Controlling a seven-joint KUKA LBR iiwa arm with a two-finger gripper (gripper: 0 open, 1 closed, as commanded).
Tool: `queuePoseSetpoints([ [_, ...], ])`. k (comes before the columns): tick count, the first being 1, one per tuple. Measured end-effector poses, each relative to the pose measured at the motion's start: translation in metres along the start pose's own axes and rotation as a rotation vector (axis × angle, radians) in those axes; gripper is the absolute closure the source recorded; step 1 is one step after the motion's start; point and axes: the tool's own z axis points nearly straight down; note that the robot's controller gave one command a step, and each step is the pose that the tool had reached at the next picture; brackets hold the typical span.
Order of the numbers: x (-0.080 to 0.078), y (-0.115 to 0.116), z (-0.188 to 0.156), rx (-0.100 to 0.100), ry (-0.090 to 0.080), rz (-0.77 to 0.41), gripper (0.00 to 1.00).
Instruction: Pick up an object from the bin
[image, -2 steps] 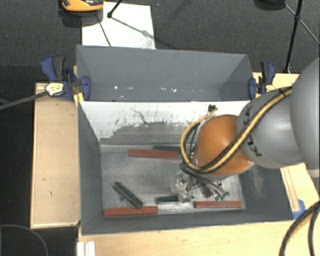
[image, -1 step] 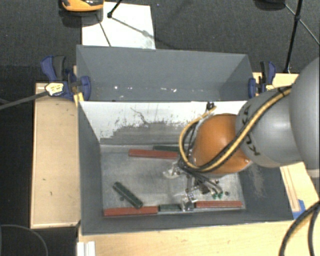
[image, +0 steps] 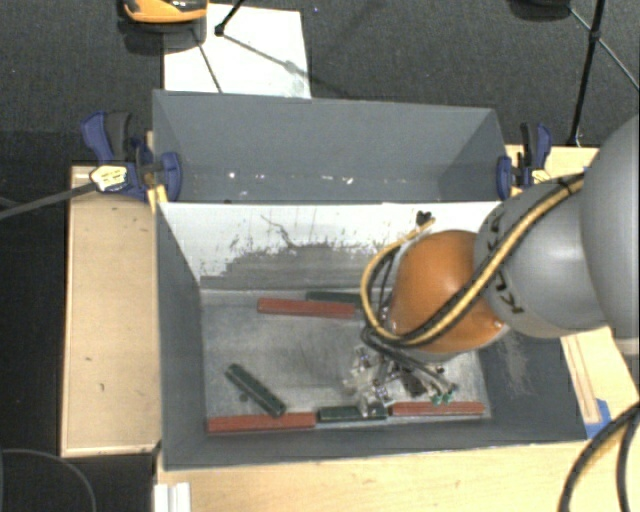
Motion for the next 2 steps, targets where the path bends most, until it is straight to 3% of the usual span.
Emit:
queuePoseSetpoints([
  [1, -0.0104, 0.0019, -0.0003, 0.0, -0.048, -0.001, 0.0],
  [2, -0.0103, 0.0019, -0.0004, 0.0, -0.048, -0.001, 0.0],
])
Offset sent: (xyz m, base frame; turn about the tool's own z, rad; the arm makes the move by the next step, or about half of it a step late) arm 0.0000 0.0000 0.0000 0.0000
